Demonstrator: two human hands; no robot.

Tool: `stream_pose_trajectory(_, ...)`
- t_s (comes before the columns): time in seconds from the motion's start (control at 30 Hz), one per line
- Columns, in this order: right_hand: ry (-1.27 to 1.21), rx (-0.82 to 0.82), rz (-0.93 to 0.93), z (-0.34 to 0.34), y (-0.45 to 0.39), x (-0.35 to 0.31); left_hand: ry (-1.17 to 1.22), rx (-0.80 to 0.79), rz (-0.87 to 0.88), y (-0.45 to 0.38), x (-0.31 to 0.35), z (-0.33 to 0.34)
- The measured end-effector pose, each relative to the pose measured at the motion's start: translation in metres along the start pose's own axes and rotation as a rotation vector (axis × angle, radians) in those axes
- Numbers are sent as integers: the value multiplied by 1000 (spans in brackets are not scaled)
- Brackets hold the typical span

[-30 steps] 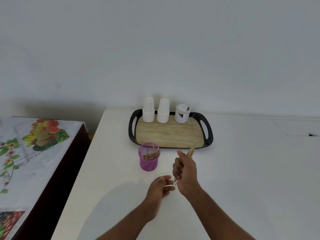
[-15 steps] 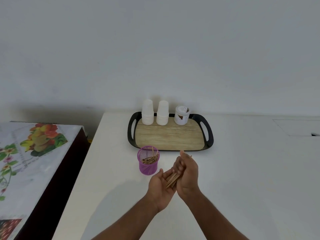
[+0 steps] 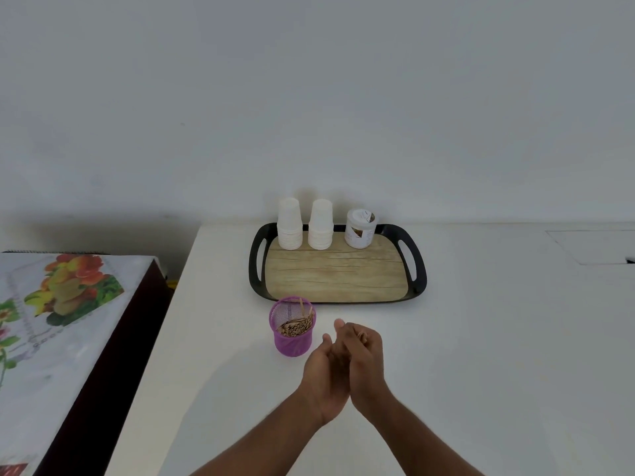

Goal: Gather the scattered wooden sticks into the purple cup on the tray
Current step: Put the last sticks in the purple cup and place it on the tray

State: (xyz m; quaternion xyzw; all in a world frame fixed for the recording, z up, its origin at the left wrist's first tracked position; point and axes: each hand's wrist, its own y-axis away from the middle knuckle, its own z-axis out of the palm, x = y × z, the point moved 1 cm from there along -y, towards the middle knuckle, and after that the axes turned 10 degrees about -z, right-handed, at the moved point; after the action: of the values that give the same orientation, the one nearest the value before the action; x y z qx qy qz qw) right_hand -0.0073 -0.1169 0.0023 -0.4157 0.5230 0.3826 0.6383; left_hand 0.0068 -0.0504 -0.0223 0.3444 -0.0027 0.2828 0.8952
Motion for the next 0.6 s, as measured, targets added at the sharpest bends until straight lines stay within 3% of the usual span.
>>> stream_pose_trajectory(0.1,9,22,-61,-12,-8,6,-311,182,166,0,-2,-15)
stream_pose_trajectory(0.23,204,-49,-57,-33,-4,44,-761,459,478,1,-4,-52)
stream_pose_trajectory(0.33,285,-20,-6,-42,8,63,-912,477,531,0,-3,-70)
stream_pose_trajectory(0.43,208,-11,-7,-40,6,62,-1025,463,538,0,-2,-69)
stream_pose_trajectory(0.6,310,-94,-17,-36,11,73,-967,395,619,-1,-9,-55)
